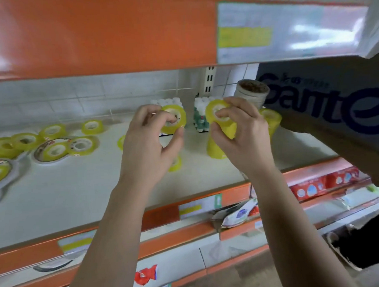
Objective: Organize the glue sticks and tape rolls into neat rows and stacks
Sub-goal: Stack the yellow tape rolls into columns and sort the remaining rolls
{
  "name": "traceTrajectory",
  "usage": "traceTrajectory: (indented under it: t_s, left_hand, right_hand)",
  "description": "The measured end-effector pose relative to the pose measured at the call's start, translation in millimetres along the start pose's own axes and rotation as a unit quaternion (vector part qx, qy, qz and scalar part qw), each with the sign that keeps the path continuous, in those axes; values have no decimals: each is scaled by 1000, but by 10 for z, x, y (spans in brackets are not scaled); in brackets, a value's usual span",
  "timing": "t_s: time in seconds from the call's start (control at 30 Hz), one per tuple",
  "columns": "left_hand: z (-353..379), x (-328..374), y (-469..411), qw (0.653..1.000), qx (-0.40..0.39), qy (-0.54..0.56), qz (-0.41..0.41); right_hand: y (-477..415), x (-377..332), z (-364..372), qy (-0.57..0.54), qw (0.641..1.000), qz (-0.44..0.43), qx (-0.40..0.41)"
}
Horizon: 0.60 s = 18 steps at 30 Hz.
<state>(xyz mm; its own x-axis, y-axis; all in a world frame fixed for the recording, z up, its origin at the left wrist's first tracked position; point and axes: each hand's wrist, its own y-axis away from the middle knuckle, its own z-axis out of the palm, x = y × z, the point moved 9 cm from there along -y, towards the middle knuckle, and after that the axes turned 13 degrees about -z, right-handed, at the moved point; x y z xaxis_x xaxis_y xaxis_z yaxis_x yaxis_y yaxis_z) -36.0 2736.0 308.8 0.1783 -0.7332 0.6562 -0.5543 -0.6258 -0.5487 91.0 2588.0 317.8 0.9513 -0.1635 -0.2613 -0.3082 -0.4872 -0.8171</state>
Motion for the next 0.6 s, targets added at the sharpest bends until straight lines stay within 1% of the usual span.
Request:
traceTrajectory:
  t_s: [0.17, 0.27, 0.4, 0.6]
  left_hand:
    - [317, 391, 59, 1000, 10, 19, 3]
    - [496, 546, 98, 1000, 17, 9, 7]
    - [682, 654, 139, 1000, 22, -9, -5]
    - [804, 755, 200, 999, 42, -31, -15]
  right_hand:
    - [21, 500, -412, 3, 1000, -4, 17]
    - [91, 874, -562, 5, 1000, 19, 6]
    - [175, 1245, -635, 7, 999, 37, -16]
    - [202, 1507, -561, -22, 998, 35, -52]
